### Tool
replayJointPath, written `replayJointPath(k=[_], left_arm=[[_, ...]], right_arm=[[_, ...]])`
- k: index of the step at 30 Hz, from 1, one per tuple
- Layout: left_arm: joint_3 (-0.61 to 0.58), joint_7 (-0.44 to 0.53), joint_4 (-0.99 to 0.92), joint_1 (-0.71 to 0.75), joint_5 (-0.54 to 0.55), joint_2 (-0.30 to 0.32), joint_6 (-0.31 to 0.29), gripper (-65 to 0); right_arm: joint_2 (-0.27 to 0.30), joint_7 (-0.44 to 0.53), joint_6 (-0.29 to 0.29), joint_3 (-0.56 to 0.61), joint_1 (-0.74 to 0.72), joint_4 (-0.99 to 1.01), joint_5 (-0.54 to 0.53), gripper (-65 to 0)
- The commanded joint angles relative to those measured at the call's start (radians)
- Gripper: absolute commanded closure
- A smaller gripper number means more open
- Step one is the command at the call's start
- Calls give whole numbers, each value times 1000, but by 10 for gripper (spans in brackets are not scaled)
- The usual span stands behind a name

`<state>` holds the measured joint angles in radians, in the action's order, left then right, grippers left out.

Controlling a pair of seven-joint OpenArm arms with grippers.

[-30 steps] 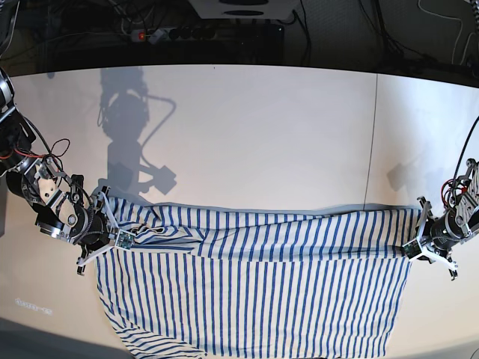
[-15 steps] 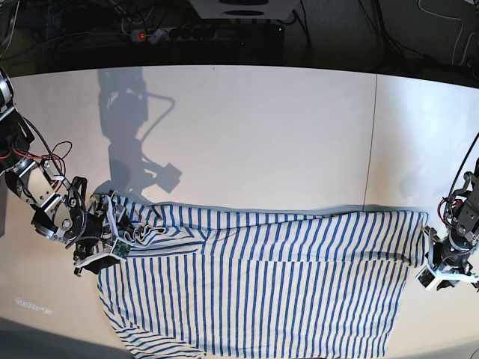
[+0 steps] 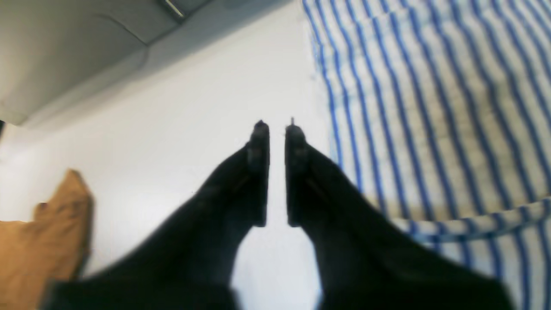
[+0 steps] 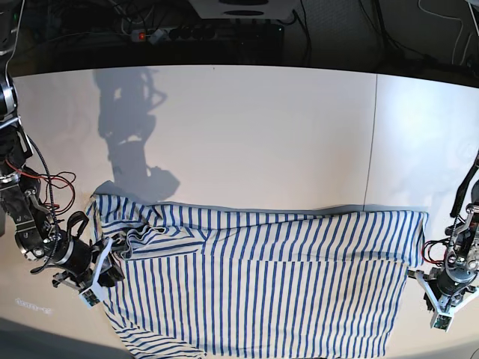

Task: Fold the T-shirt properly
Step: 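Lower the edge and drag the shirt back toward the arms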

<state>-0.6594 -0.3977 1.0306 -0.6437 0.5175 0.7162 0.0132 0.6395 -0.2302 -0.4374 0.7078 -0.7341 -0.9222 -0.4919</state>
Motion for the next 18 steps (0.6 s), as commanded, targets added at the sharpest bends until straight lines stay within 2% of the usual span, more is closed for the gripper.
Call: replayJointPath(k=[1, 3, 8, 13, 16, 18], left_arm=[[11, 13, -1, -23, 3, 1, -3, -10], [11, 13, -27, -11, 2, -27, -12, 0], [11, 12, -113, 13, 11, -77, -97, 0], [11, -14, -190, 15, 93, -84, -100, 0], [11, -61, -222, 17, 109, -95, -146, 0], [11, -85, -240, 23, 112, -107, -157, 0]], right_arm=[[0, 5, -64, -13, -29, 2, 2, 0], [-27, -12, -60, -14, -29, 24, 29, 0], [-78, -14, -56, -15, -27, 116, 36, 0], [-83, -14, -57, -15, -16, 192, 9, 0], [-84, -14, -57, -15, -13, 239, -7, 0], [-84, -15, -57, -15, -4, 264, -6, 0]])
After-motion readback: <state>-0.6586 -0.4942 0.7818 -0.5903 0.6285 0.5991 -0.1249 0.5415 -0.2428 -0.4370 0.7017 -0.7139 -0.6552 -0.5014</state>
